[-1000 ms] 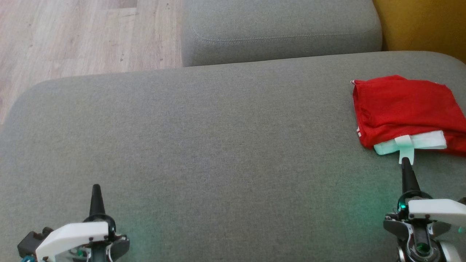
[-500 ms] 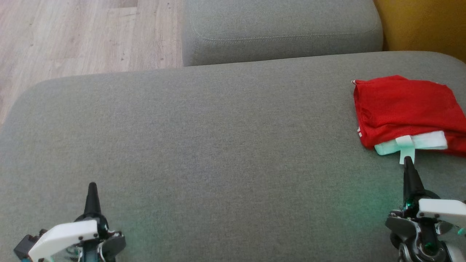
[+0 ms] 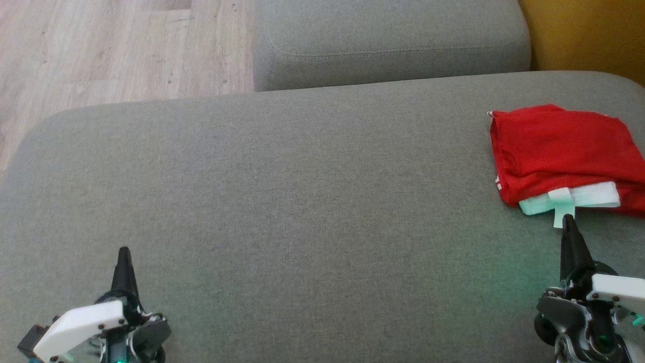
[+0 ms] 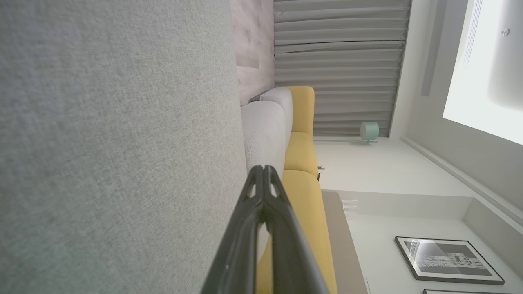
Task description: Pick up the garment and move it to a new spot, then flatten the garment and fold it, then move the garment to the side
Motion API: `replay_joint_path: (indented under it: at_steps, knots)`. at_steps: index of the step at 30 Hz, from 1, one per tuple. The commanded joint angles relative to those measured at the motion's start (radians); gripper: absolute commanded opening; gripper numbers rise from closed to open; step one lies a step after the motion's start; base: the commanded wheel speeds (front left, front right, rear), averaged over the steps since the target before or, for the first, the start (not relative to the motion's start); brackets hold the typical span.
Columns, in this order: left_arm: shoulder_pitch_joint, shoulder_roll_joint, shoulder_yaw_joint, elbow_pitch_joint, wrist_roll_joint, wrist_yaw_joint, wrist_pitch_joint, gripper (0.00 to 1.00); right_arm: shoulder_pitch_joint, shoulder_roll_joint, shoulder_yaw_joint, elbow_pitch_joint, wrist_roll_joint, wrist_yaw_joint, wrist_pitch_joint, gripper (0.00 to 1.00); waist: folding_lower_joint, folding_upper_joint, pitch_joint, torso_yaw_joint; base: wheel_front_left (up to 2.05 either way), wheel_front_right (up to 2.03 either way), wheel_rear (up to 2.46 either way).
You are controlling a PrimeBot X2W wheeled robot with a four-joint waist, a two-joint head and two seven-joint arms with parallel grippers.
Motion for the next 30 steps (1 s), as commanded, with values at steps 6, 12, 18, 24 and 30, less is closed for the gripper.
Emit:
replay_joint_path:
  at_steps: [6, 12, 18, 24, 30]
  knots:
    - [-0.051, 0.006, 0.038, -0.036, -0.005, -0.007, 0.007, 0.00, -0.056, -0.006, 0.020, -0.040, 0.007, -0.001, 0.006, 0.00, 0.0000, -0.0001, 0.000, 0.000, 0.00, 0.00, 0.00]
    - [-0.051, 0.006, 0.038, -0.037, -0.005, -0.007, 0.007, 0.00, -0.056, -0.006, 0.020, -0.040, 0.007, -0.001, 0.006, 0.00, 0.0000, -0.0001, 0.000, 0.000, 0.00, 0.00, 0.00]
    - [-0.051, 0.006, 0.038, -0.037, -0.005, -0.007, 0.007, 0.00, -0.056, -0.006, 0.020, -0.040, 0.007, -0.001, 0.006, 0.00, 0.0000, -0.0001, 0.000, 0.000, 0.00, 0.00, 0.00]
    - [-0.051, 0.006, 0.038, -0.037, -0.005, -0.007, 0.007, 0.00, -0.056, -0.006, 0.020, -0.040, 0.007, -0.001, 0.006, 0.00, 0.0000, -0.0001, 0.000, 0.000, 0.00, 0.00, 0.00]
    - [-0.051, 0.006, 0.038, -0.037, -0.005, -0.007, 0.007, 0.00, -0.056, -0.006, 0.020, -0.040, 0.007, -0.001, 0.006, 0.00, 0.0000, -0.0001, 0.000, 0.000, 0.00, 0.00, 0.00]
